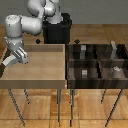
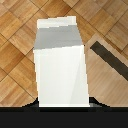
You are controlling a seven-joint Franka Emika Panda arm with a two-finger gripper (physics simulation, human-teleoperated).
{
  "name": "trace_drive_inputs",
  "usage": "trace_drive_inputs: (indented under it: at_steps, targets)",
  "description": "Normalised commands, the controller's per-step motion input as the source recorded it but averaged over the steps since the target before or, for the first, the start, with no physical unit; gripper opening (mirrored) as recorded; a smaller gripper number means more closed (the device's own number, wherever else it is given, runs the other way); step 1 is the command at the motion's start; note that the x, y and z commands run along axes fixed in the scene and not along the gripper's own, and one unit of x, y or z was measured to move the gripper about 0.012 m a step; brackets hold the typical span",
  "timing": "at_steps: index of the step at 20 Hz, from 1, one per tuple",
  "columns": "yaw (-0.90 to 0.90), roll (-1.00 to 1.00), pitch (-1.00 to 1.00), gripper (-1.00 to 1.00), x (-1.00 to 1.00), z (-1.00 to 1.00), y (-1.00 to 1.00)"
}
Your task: Place the milk carton into the appropriate compartment.
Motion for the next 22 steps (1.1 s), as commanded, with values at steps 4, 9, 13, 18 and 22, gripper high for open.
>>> trace_drive_inputs:
  at_steps: [4, 9, 13, 18, 22]
  targets:
    - [0.00, 0.00, 0.00, -1.00, 0.00, 0.00, 1.00]
    - [0.00, 0.00, 0.00, -1.00, 0.00, 0.00, 1.00]
    - [0.00, 0.00, 0.00, -1.00, 0.00, 0.00, 1.00]
    - [0.00, 0.00, 0.00, -1.00, 0.00, 0.00, 1.00]
    - [0.00, 0.00, 0.00, -1.00, 0.00, 0.00, 1.00]
